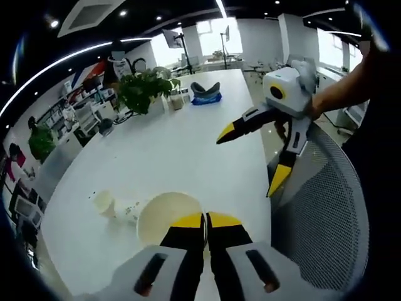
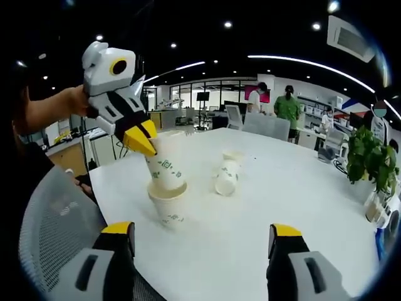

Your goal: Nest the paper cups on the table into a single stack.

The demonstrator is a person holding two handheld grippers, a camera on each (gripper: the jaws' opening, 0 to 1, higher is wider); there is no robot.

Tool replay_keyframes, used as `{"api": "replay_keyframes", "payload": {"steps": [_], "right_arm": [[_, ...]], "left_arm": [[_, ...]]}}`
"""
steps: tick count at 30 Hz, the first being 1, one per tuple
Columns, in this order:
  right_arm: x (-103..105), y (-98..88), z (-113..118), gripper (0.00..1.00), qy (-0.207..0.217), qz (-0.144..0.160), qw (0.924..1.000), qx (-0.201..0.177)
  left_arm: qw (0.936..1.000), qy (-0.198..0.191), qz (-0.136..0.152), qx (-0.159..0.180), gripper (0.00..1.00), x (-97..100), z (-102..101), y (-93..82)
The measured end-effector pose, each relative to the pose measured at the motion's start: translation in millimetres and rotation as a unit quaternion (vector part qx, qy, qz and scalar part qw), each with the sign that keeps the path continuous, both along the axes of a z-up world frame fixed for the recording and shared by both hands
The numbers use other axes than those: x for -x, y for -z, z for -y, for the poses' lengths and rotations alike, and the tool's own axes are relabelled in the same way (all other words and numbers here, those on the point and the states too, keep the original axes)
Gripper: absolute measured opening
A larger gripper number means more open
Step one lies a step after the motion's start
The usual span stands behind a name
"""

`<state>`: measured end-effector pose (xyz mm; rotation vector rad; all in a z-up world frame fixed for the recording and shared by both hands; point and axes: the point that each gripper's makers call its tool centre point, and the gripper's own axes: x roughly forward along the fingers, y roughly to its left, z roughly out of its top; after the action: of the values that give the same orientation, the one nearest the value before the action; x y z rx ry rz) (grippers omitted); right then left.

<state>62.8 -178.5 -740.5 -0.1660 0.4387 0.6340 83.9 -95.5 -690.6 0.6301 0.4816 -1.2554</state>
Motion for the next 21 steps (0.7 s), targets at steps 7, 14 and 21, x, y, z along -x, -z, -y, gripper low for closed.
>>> {"api": "replay_keyframes", "payload": {"steps": [7, 14, 21], "right_arm": [[0, 0.4, 1, 0.89, 0.001, 0.001, 1.0, 0.002], [0, 0.8, 1, 0.89, 0.001, 0.0, 1.0, 0.004], [-1, 1.3, 2, 0.88, 0.004, 0.0, 1.0, 0.005]], "left_arm": [[0.9998, 0.007, -0.013, -0.009, 0.0, 2.3, 0, 20.7], [0.999, -0.004, -0.044, 0.0, 0.0, 0.4, 1, 39.7], [0.9963, 0.004, -0.086, 0.009, 0.01, 6.1, 6, 55.7]]}}
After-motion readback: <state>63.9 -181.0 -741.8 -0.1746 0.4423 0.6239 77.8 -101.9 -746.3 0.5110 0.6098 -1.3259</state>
